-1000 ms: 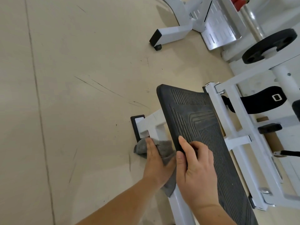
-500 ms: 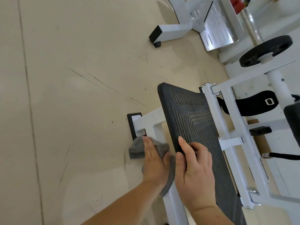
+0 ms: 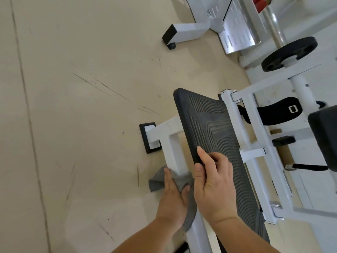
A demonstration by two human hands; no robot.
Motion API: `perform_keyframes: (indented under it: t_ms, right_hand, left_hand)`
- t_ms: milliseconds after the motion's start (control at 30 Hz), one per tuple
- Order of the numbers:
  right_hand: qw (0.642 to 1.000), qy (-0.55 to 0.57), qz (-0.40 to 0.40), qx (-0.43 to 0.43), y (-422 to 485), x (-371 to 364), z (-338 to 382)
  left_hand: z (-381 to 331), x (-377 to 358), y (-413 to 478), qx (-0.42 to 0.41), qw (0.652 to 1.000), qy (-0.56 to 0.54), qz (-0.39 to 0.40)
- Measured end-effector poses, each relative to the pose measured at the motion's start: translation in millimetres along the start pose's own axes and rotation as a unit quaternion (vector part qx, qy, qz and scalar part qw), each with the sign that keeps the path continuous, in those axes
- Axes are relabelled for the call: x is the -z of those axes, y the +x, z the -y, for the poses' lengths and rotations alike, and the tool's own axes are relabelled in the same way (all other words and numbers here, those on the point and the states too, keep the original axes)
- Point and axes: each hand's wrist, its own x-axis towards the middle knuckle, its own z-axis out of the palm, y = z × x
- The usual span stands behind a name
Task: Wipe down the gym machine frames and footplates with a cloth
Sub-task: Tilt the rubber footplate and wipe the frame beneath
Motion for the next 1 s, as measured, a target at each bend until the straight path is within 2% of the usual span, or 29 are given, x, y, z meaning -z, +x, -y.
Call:
perform_keyframes:
  t_ms: [67, 200, 300, 433, 567, 667, 800, 900, 1000]
  right_hand:
    - [1.0, -0.004, 0.003, 0.001, 0, 1, 0]
    - [1.0, -0.006, 0.018, -0.009, -1, 4, 4]
    - [1.0, 0.001, 0.025, -0.017, -1, 7, 5]
    - [0.998, -0.016, 0.062, -0.015, 4, 13, 8]
    - [0.997, -0.033, 0.076, 0.007, 26, 28, 15]
    - [0.997, 0.003, 0.07, 0.011, 67, 41, 31]
    - [0.992, 0.103, 0.071, -0.026, 124, 34, 61]
    - [0.989, 0.11, 0.097, 0.006, 160, 19, 74]
    - [0.987, 0.089, 0.132, 0.026, 180, 3, 72]
  left_hand:
    - [1, 7, -10, 0.008, 0.999, 0.006, -0.036]
    - [-29, 41, -19, 0.023, 0.993, -0.057, -0.101]
    - [-48, 79, -25, -0.029, 0.995, -0.04, -0.084]
    - [-61, 127, -28, -0.009, 0.997, -0.01, -0.076]
    - [-71, 150, -17, -0.034, 0.99, -0.024, -0.135]
    - [-79, 155, -1, -0.044, 0.989, -0.049, -0.134]
    - [-92, 163, 13, -0.084, 0.99, 0.002, -0.115]
    - [-97, 163, 17, -0.055, 0.987, -0.105, -0.108]
    - [-98, 172, 35, -0.058, 0.986, -0.064, -0.143]
